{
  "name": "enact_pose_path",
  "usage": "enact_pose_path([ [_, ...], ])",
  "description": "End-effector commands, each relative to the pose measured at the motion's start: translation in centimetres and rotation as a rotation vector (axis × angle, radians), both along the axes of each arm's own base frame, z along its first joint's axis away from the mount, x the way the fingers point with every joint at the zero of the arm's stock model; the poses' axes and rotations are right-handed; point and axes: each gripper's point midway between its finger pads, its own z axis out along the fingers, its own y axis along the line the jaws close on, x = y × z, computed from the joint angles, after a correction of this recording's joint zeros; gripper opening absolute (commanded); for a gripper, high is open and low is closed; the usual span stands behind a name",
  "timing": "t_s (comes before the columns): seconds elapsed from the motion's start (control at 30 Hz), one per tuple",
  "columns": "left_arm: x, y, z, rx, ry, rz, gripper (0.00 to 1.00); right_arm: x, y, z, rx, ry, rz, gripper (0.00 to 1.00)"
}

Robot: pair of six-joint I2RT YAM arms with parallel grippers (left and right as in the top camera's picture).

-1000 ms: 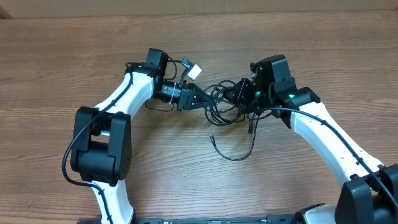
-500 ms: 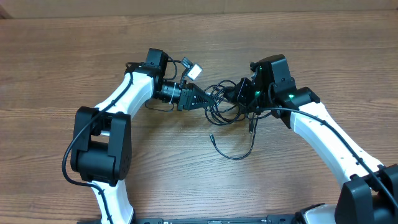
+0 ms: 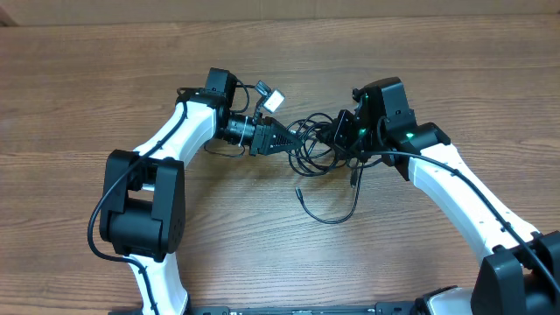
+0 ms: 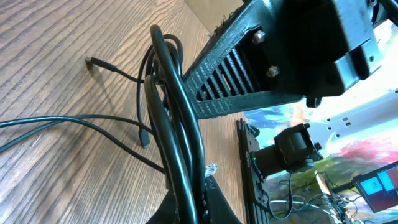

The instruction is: Untangle cables

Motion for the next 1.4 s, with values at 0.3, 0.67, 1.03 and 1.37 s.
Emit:
enact_pose_path([
  [0.3, 0.1, -0.3, 1.5, -0.052, -0.010, -0.010, 0.04, 0.7, -1.6, -0.3, -0.095, -0.025, -0.052, 0.18],
  [0.67, 0.1, -0.3, 1.5, -0.052, -0.010, -0.010, 0.04, 0.9, -0.3, 0.3, -0.081, -0.066, -0.030, 0.19],
  [1.03, 0.2, -0.3, 1.2, -0.035, -0.014, -0.007, 0.04, 0.9, -0.1, 0.8, -0.049, -0.069, -0.017, 0.04],
  [1.37, 0.4, -0.2, 0.8, -0.010, -0.028, -0.002, 0.04, 2.5, -5.6, 5.1, 0.172, -0.084, -0.080, 0.04],
])
